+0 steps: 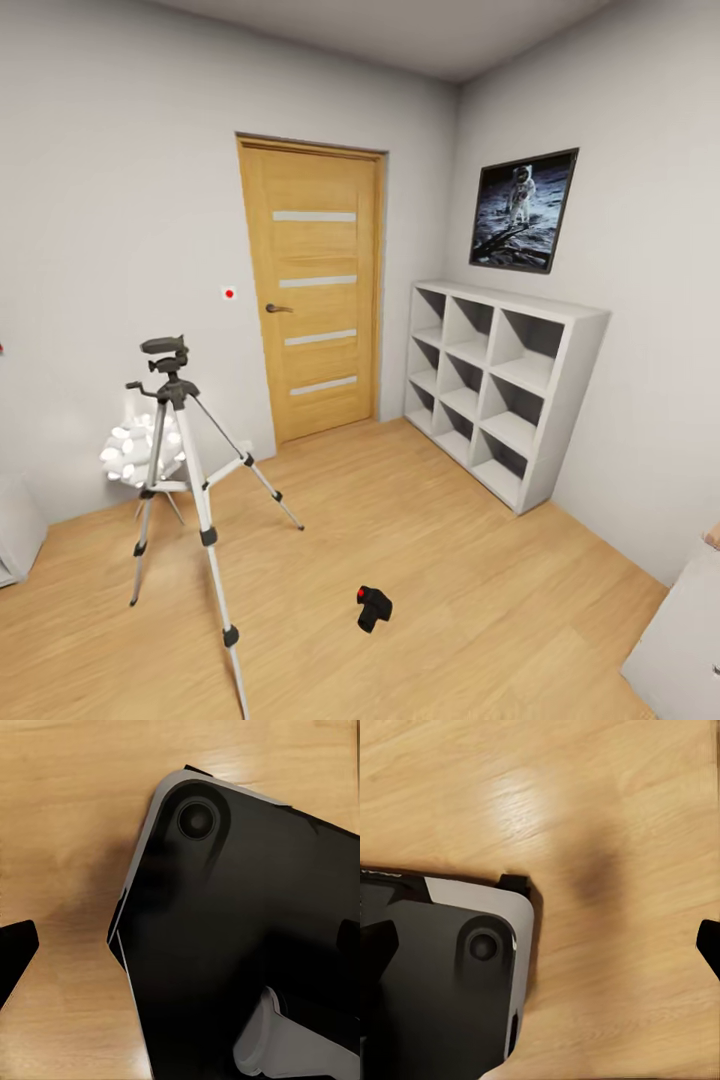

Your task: Attach the digital camera to the camera tripod in the bedroom.

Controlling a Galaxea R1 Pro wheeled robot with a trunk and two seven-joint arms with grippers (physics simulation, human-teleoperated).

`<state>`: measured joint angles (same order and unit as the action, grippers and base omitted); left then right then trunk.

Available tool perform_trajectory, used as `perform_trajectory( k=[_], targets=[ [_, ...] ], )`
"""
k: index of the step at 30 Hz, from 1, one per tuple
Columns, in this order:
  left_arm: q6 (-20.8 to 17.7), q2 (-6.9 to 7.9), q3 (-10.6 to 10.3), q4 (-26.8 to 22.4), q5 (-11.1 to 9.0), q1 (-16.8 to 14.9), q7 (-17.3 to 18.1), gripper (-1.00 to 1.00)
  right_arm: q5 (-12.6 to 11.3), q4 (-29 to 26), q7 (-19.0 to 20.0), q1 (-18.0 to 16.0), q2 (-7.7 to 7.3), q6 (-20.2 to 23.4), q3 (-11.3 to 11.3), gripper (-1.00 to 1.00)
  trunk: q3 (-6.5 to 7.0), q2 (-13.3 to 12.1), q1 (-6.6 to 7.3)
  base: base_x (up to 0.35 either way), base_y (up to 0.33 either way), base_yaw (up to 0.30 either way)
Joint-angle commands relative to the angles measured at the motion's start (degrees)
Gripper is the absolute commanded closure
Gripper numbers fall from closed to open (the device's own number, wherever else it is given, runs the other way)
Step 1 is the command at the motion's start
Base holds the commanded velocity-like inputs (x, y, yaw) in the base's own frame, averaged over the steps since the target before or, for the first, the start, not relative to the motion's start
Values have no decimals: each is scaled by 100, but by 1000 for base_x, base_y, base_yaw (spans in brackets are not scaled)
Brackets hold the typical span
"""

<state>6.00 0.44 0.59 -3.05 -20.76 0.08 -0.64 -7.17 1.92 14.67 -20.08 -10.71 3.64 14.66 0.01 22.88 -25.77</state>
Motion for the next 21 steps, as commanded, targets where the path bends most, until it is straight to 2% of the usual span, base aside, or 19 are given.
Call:
perform_trajectory(
  k=[1, 5, 6, 10, 11, 17, 21],
  targets=[
    [12, 0, 5, 1, -23, 1, -8, -100, -85, 11, 23, -6, 0, 12, 45, -100, -2, 4, -2, 0, 0, -297],
    [8, 0, 50, 4, -198, 1, -54, -100, -214, 11, -2, 15, -1, 5, 45, -100, -2, 4, -2, 0, 0, -297],
    [7, 0, 87, 5, -332, 1, -93, -100, -282, 11, -40, 55, 2, -8, 45, -100, -2, 4, -2, 0, 0, -297],
    [7, 4, 141, 7, -611, 1, -173, -100, -471, 11, -201, 146, 7, -53, 45, -100, -2, 4, -2, 0, 0, -297],
    [6, 4, 155, 7, -713, 1, -201, -100, -589, 11, -308, 188, 12, -104, 45, -100, -2, 4, -2, 0, 0, -297],
    [6, 3, 163, 12, -855, 1, -236, -100, -895, 11, -734, 289, 107, -429, 45, -100, -2, 4, -2, 0, 0, -297],
    [6, 1, 121, 14, -862, 1, -242, -100, -964, 11, -1084, 336, 202, -562, 45, -100, -2, 4, -2, 0, 0, -297]
  ],
)
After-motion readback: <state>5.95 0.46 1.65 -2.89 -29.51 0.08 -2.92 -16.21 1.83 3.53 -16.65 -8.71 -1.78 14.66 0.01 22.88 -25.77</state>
